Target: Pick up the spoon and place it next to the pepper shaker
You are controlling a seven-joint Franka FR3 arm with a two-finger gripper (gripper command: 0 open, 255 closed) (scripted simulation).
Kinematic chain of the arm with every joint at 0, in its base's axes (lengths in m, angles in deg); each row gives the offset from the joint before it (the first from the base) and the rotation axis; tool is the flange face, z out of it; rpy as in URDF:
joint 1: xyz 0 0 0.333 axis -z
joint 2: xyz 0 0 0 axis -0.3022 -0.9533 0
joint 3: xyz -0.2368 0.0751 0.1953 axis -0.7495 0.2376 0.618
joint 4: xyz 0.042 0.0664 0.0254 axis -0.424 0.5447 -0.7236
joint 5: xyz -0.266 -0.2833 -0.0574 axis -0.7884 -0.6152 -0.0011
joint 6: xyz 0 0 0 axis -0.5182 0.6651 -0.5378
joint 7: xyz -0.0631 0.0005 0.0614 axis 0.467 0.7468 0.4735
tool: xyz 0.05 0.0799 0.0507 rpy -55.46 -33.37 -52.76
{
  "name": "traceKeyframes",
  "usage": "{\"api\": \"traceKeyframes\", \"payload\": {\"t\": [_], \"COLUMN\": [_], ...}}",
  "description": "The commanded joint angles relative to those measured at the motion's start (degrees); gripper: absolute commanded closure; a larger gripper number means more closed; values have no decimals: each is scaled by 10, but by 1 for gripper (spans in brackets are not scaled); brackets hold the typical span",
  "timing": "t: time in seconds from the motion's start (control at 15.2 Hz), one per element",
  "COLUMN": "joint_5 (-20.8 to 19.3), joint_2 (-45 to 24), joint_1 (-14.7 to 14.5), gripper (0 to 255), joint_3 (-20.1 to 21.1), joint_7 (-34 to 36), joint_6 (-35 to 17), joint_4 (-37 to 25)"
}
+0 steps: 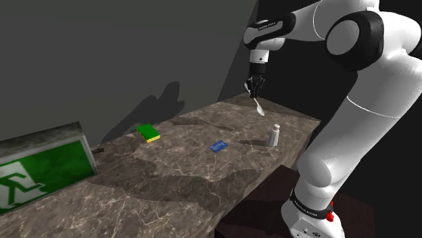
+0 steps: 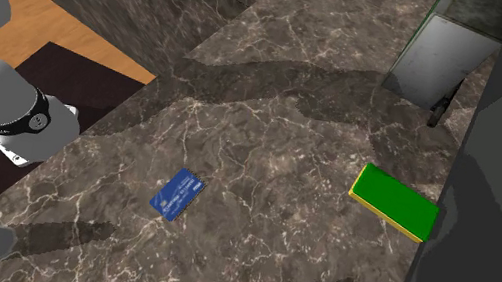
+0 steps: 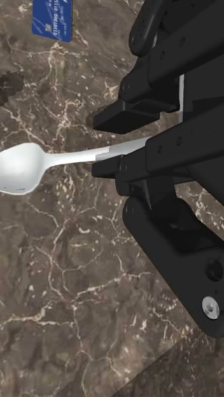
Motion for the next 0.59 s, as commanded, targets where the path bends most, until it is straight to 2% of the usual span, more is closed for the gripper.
{"api": "traceKeyframes", "payload": {"t": [0.0,0.53], "joint_5": [-4,-1], "joint_2": [-12,-22], "joint_1": [13,14], "gripper": [255,255], "joint_3": [-17,-18], "joint_7": [-30,-36], "joint_6": [4,-56], "joint_4": [-15,36]}}
